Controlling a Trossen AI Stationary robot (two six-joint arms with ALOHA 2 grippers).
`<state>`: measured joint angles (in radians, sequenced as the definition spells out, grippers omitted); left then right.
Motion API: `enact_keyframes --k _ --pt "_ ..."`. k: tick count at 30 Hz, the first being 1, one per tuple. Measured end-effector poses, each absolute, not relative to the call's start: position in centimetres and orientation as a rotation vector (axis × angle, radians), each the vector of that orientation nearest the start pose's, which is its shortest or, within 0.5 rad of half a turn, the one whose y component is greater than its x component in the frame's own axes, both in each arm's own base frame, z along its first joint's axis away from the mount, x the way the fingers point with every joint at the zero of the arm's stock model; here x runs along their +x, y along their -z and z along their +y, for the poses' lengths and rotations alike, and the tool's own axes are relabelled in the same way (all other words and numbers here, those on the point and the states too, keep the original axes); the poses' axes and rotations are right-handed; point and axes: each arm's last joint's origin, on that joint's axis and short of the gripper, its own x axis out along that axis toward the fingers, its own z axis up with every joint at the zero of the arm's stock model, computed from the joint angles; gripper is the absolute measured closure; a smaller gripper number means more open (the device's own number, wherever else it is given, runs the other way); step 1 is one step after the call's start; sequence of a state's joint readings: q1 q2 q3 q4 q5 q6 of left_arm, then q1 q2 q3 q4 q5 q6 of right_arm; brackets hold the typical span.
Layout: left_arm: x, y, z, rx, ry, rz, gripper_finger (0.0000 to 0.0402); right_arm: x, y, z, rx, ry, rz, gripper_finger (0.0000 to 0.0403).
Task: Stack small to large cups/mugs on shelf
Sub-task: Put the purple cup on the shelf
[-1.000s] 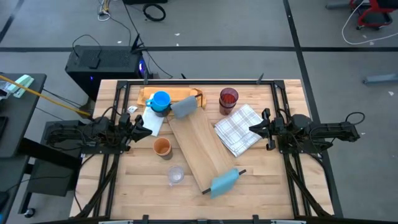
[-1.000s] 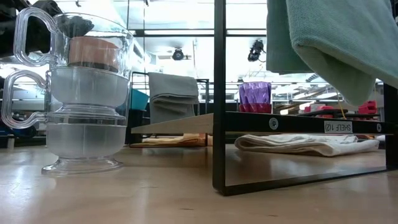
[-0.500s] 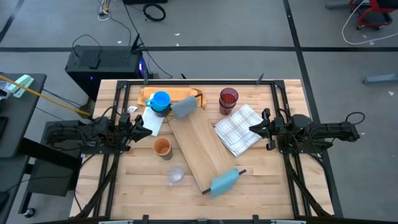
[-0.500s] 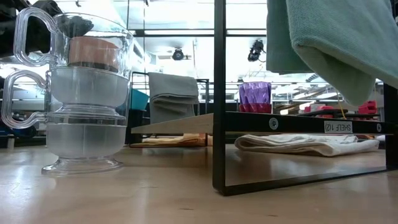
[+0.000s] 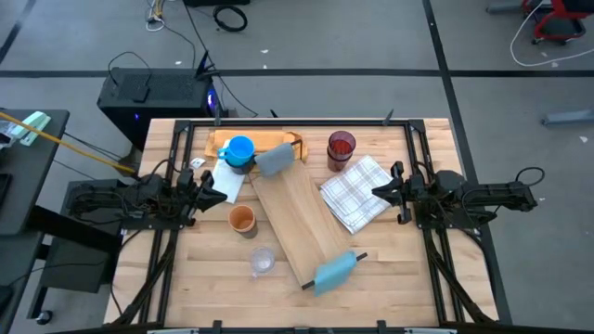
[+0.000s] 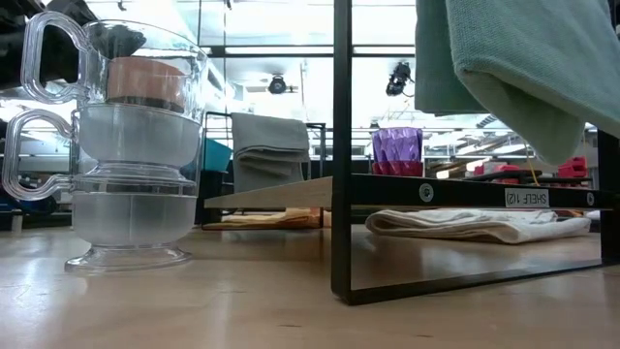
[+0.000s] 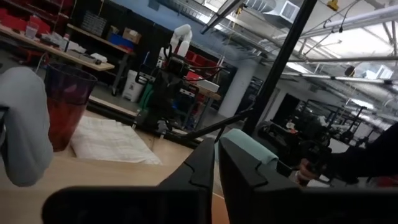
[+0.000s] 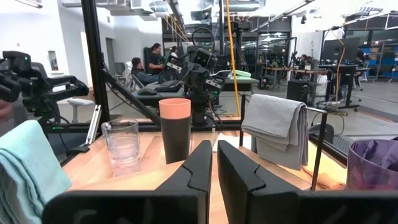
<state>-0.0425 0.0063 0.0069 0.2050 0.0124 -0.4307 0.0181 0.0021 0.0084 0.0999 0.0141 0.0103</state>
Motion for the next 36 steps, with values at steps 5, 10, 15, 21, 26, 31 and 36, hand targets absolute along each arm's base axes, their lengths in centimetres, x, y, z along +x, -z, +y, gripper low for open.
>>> enact_keyframes --k 5,10,15,21,26,31,36 --pt "9.6 -18.5 -0.4 -0.409 0.095 -0.192 0.0376 9.6 -18.3 0.1 0.021 -0.001 -0.179 0.0371" --pt "9.4 -19.0 -0.3 -0.347 0.060 -0.257 0.0368 8.8 -21.1 0.1 0.024 -0.002 -0.319 0.0371" --pt "8.9 -20.5 0.0 -0.299 -0.023 -0.427 0.0366 7.5 -25.7 0.0 0.029 0.013 -0.424 0.0371" --pt "7.7 -23.7 0.1 -0.262 -0.054 -0.548 0.0374 7.2 -32.7 0.0 0.025 0.017 -0.461 0.0371" --pt "6.2 -27.2 0.2 -0.231 -0.057 -0.638 0.0378 8.9 -39.2 0.0 -0.016 0.027 -0.474 0.0371" --pt "5.2 -31.0 0.2 -0.214 -0.064 -0.667 0.0376 10.7 -44.8 -0.2 -0.073 0.058 -0.384 0.0371" --pt "5.9 -34.7 0.2 -0.167 -0.083 -0.595 0.0375 12.2 -49.7 -0.2 -0.086 0.016 -0.372 0.0371"
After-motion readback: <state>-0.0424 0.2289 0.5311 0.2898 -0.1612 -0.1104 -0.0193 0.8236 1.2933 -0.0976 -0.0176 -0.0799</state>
